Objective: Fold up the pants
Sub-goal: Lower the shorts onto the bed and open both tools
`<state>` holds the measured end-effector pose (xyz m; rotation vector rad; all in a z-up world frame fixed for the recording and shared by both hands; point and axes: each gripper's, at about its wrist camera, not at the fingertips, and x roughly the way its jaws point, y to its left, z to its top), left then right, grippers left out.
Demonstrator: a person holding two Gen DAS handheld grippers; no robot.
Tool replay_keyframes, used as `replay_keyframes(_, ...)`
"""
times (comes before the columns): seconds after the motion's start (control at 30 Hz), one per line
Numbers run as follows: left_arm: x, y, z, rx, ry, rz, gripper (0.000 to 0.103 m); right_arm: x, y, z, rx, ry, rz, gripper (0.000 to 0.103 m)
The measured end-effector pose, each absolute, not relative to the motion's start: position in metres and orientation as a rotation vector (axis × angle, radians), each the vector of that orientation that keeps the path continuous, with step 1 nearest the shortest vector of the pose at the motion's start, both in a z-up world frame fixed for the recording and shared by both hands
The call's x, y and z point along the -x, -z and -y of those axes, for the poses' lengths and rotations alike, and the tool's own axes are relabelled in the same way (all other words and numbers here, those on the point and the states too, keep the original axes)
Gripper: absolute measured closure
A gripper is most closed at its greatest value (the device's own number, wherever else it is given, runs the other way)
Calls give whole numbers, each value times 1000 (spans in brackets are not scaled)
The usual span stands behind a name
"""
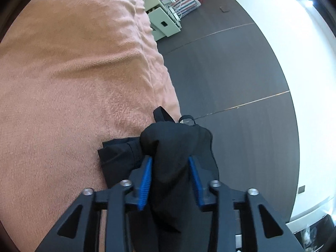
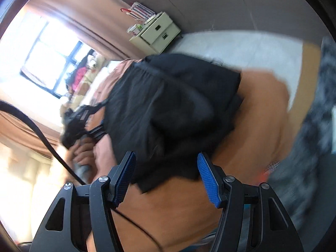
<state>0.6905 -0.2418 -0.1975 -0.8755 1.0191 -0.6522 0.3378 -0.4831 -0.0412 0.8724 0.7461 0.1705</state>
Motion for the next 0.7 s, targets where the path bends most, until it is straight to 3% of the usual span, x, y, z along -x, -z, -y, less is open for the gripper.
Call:
replay_keyframes(0.1,-689,193,243,849,652,-1006,86,-355,53,484,-946,-182,-747,43)
replay_keyframes(0.27,-683,182,238,798,651,-975,90,-379,54,503,-996,-101,-707,43)
replay_keyframes(0.33,-680,176,235,777,648,-958,90,-381,49,510,-974,-45,-699,59)
replay_keyframes(0.4,-676,173,231,766,641,-944,90,-385,43,521,-951,-17,-691,87)
replay_keyframes(0.43,-675,174,230,764,637,-945,90,-386,42,526,-941,-1,-689,92)
replay_keyframes(0.7,-679,182,233,741,575,-1007,86,-377,47,553,-891,189,-738,95)
